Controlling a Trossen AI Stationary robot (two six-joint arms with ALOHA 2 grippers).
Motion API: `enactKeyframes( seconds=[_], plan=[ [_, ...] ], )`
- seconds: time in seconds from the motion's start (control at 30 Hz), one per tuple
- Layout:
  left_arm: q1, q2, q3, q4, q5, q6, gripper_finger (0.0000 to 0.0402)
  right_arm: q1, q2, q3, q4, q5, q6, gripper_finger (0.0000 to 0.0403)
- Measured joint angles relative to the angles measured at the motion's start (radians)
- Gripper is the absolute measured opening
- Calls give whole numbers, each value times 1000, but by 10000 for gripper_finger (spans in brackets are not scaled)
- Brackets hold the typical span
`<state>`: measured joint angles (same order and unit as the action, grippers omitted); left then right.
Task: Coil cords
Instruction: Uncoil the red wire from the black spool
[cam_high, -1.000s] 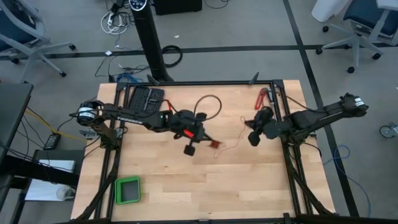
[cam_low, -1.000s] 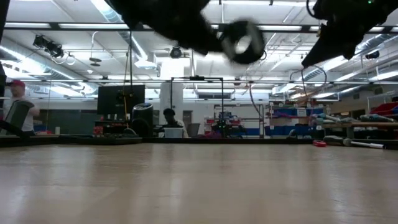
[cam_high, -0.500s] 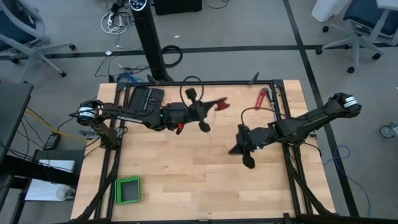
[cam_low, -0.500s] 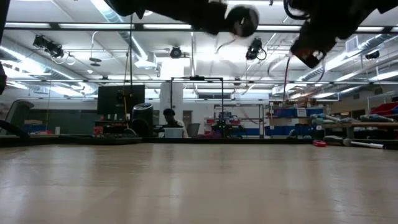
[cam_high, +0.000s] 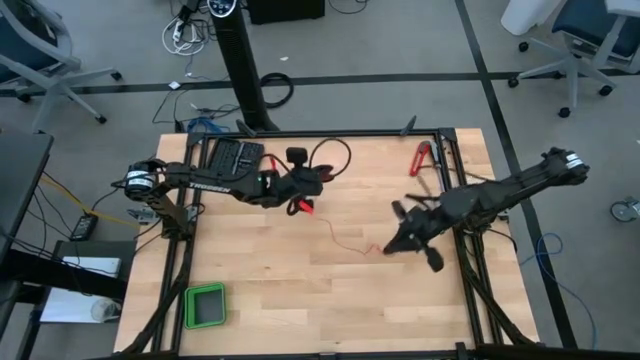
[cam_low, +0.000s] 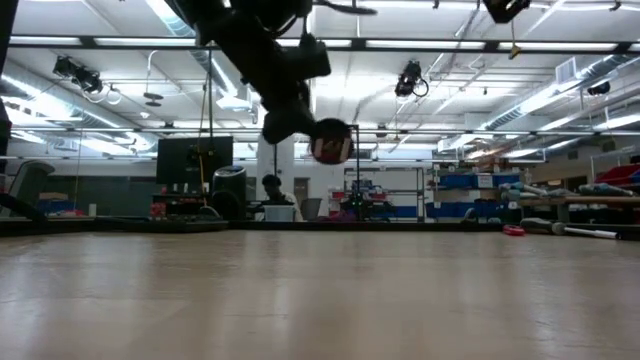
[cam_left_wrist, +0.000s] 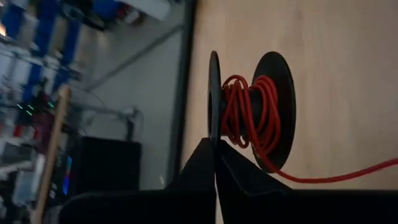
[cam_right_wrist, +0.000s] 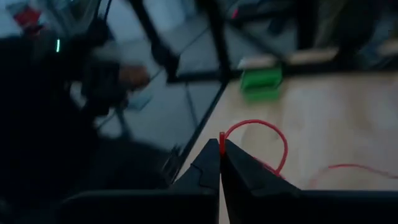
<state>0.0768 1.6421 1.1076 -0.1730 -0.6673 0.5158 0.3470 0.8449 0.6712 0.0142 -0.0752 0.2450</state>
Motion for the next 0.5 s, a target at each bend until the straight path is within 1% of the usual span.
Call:
enactKeyframes(
  seconds=[0.13,0.27,0.33,0.43,0.5],
  plan=[
    [-22,0,0,-135,24,-75,0,0,-130,0,-7,207,-14,3],
    [-47,0,0,-237,52,-133,0,0,-242,0,-77,513,-14,2],
    [-59,0,0,-267,102,-155,0,0,-283,0,-154,695,-14,2],
    [-77,0,0,-276,206,-170,0,0,-319,0,-299,956,17,1],
    [-87,0,0,-278,261,-176,0,-6,-329,0,-403,1065,63,1]
  ],
)
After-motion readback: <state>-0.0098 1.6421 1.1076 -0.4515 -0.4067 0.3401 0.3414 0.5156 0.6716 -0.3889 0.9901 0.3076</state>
